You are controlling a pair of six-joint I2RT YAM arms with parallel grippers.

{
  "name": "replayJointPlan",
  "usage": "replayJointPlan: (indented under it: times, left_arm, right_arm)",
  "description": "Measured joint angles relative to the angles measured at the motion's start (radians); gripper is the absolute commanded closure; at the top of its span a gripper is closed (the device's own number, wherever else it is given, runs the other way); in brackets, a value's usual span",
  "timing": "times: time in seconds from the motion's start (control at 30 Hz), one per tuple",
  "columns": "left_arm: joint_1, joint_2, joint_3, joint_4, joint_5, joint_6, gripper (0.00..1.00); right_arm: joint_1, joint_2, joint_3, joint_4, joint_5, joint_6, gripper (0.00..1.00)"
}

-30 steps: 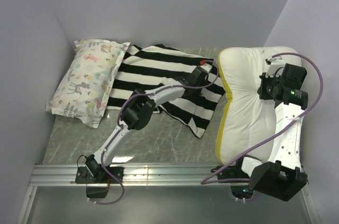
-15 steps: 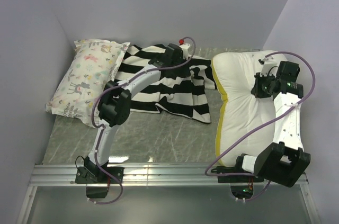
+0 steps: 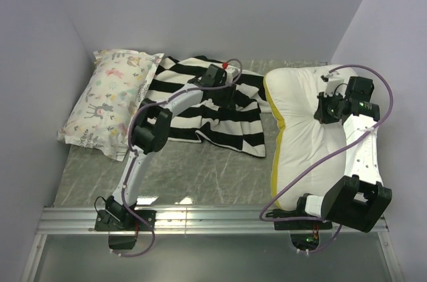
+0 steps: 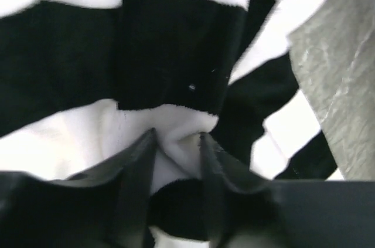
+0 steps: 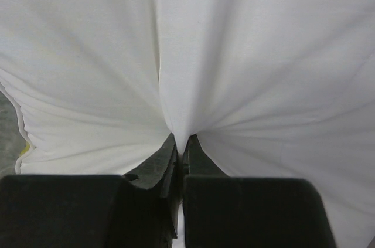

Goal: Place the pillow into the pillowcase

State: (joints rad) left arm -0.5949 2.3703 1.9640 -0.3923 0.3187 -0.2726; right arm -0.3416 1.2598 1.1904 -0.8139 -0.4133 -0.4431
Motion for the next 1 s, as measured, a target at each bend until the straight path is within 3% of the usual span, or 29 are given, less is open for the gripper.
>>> replayJointPlan:
  times: [0.17,0.37,0.67,1.0]
  left_arm:
    - [0.045,-0.016,-0.019,0.009,0.017,0.008,0.35]
    - [0.017,-0.078,-0.031,0.004,-0.118,0.056,0.28]
    - [-0.156,-0.063,0.082,-0.058,-0.425,0.131,0.31]
    - [-0.132,0.042,0.151,-0.121,-0.653,0.177,0.32]
  right_arm:
    - [0.004,0.0,-0.002,-0.001,0.0,-0.011,1.0]
    - [0.006,0.0,-0.002,-0.002,0.006,-0.016,1.0]
    - [0.008,0.0,-0.002,-0.003,0.023,-0.027,1.0]
    - [0.008,0.0,-0.002,-0.009,0.027,-0.048,1.0]
